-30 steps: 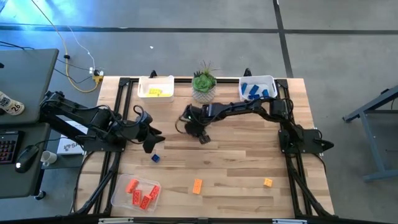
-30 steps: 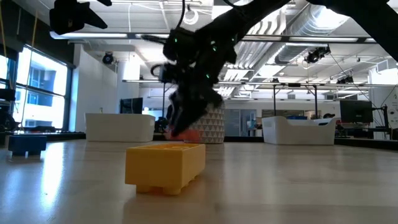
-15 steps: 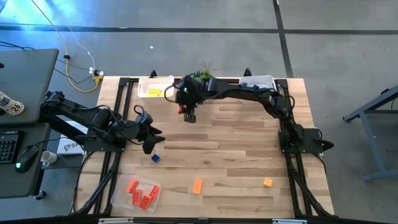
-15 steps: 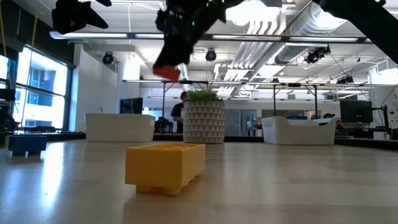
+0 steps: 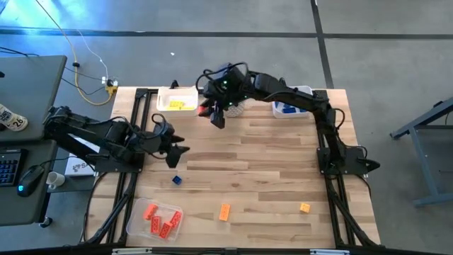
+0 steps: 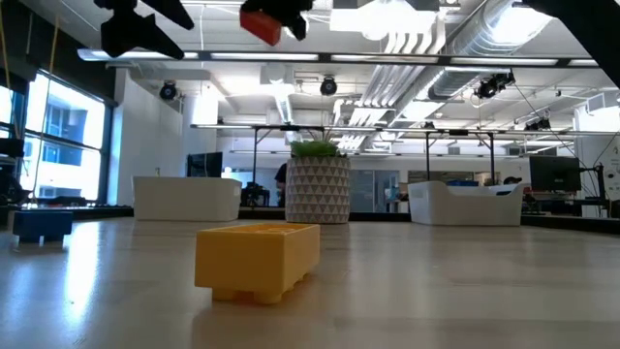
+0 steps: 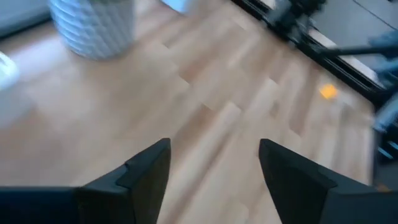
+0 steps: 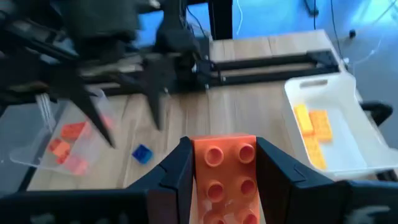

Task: Sort & place blocks by color
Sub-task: Put the orange game piece into the transparent bin

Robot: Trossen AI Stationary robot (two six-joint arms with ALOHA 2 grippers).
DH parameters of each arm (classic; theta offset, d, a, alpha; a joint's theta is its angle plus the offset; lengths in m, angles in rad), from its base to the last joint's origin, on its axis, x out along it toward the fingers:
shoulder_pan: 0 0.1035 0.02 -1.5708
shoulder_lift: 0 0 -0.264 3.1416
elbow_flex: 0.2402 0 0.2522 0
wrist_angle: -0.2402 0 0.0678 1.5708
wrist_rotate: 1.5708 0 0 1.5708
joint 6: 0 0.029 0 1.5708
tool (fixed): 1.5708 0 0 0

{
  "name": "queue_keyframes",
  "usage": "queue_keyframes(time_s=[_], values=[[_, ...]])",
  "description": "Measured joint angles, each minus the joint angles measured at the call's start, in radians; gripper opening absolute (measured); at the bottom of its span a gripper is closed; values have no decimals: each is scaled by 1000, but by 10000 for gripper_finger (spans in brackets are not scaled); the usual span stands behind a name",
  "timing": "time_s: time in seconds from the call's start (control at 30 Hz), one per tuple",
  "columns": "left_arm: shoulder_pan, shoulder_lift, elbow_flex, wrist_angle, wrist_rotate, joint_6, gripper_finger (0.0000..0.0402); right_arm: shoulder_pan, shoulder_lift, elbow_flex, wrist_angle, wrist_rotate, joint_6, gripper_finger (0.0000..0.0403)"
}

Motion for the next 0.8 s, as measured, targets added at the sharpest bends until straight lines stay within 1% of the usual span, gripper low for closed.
queue_keyframes(time_s=[0.17, 0.33, 0.57, 0.7, 0.8], values=[[94, 0, 0, 77, -42, 71, 257, 13, -23, 0, 69, -12, 31, 109], [158, 0, 0, 221, -37, 241, 258, 19, -28, 0, 146, -88, 67, 109], [199, 0, 0, 445, -11, 500, 259, 17, -41, 0, 232, -168, 112, 110], [207, 0, 0, 545, -11, 619, 258, 17, -46, 0, 248, -175, 107, 110], [208, 0, 0, 598, -11, 673, 259, 17, -48, 0, 265, -174, 87, 110]])
